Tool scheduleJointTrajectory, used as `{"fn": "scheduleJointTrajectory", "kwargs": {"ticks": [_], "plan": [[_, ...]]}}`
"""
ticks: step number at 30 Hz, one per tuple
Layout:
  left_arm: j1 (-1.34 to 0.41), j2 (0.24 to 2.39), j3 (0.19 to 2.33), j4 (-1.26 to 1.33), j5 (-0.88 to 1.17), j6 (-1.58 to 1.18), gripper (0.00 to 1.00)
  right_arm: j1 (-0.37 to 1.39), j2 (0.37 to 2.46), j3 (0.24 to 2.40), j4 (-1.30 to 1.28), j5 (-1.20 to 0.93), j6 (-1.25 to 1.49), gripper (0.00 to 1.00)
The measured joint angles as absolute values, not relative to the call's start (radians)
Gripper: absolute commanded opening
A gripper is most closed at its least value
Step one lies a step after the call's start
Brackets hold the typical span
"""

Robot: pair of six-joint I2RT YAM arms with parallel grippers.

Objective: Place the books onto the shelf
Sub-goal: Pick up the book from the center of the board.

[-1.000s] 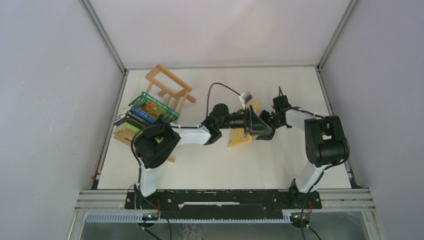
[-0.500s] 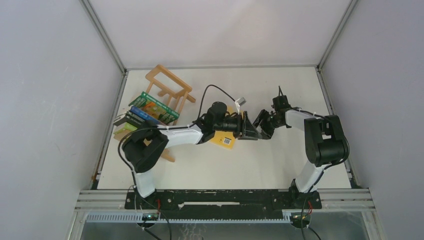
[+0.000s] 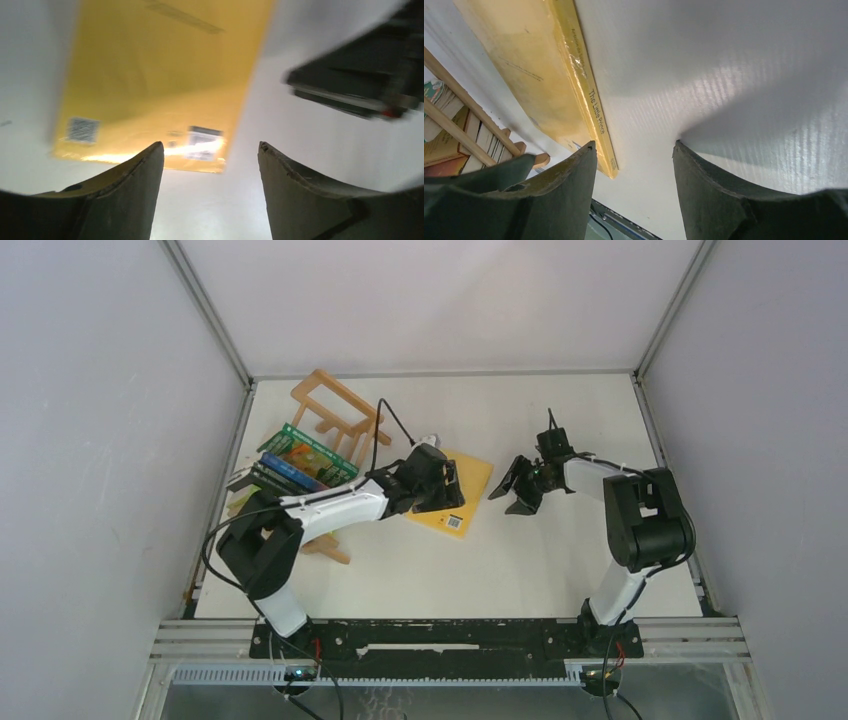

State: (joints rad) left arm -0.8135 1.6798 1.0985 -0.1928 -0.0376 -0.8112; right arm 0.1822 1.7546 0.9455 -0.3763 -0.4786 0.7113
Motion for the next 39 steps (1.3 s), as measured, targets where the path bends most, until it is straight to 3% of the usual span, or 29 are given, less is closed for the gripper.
{"fn": "scheduleJointTrajectory", "kwargs": {"ticks": [6, 15, 29, 39], "plan": [[-0.804, 1.73, 1.132, -0.363, -0.25, -0.804, 0.81, 0.2, 1.76, 0.951, -0.342, -0.463, 0.721, 0.66], [-0.722, 1.75, 1.165, -0.376, -0.353, -0.77, 0.82, 0.216, 1.771, 0.955, -0.3, -0.454, 0.741, 0.66], [-0.649, 1.879, 1.174, -0.26, -0.278, -0.706, 0.79, 0.26, 1.859, 1.062, -0.252, -0.426, 0.747, 0.67], [-0.647, 1.896, 1.179, -0.221, -0.168, -0.708, 0.67, 0.299, 1.901, 1.127, -0.265, -0.384, 0.714, 0.68]]}}
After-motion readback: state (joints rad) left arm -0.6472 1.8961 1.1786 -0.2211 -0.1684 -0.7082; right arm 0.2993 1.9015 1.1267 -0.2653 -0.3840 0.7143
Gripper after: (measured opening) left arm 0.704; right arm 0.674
